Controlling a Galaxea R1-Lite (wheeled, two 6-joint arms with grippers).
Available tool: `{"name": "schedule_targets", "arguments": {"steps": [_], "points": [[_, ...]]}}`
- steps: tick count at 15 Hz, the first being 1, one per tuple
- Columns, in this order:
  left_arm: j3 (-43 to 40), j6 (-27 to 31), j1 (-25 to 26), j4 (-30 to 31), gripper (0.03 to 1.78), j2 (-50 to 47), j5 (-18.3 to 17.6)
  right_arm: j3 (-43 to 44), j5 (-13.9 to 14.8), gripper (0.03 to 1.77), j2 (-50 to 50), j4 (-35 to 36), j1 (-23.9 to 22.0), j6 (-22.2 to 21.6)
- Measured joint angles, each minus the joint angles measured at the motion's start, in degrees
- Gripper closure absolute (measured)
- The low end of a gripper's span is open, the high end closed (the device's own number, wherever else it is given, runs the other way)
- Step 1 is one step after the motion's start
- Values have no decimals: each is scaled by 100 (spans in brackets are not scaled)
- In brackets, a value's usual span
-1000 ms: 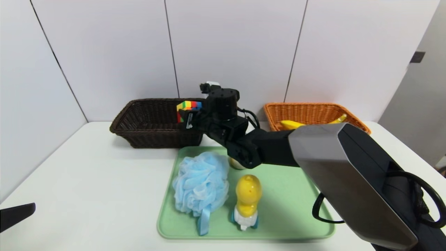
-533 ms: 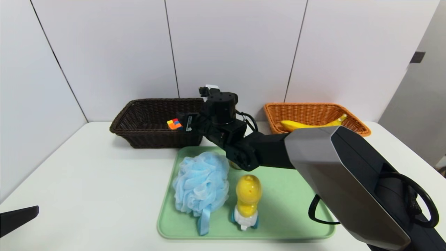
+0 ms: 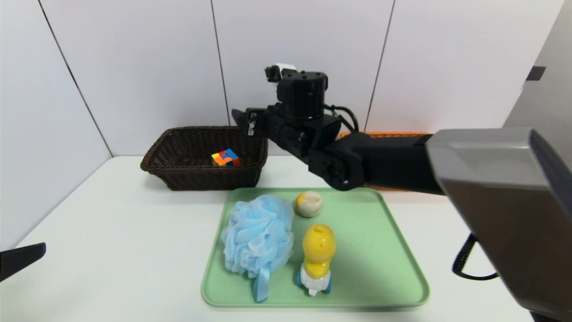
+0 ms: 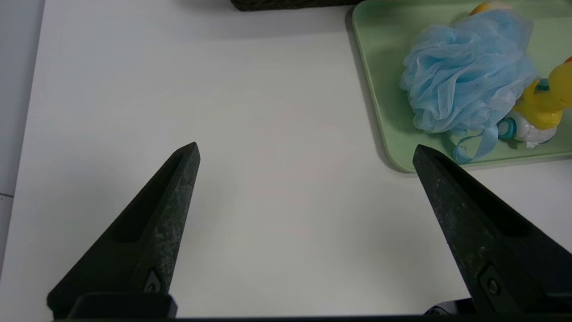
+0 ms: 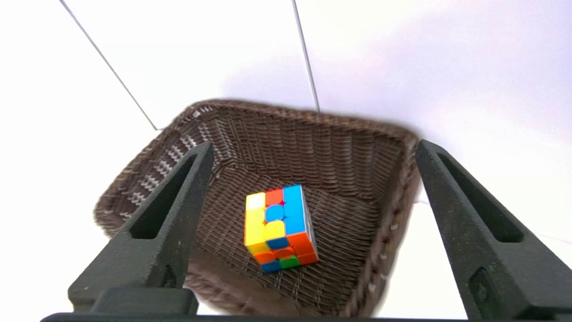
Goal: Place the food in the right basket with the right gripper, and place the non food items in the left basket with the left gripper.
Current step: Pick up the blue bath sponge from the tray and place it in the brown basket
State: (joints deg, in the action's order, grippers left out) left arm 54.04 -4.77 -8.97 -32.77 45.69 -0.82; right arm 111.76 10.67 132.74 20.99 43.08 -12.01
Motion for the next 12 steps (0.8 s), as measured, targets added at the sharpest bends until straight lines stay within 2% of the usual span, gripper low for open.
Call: {"name": "schedule_targets", "arguments": {"steps": [2, 6, 9, 12], "points": [[-7, 129, 0, 411, 12, 45, -17, -57, 11, 20, -672, -1165, 13, 107], [122, 124, -23, 485, 12, 364, -334, -140, 24, 15, -2103, -3693, -107, 256], [546, -68, -179, 113, 12, 965, -529, -542, 118, 13, -3078, -5476, -391, -139], [1070, -441, -773, -472, 12, 1794, -425, -1574, 156, 12, -3975, -6738, -835, -328]]}}
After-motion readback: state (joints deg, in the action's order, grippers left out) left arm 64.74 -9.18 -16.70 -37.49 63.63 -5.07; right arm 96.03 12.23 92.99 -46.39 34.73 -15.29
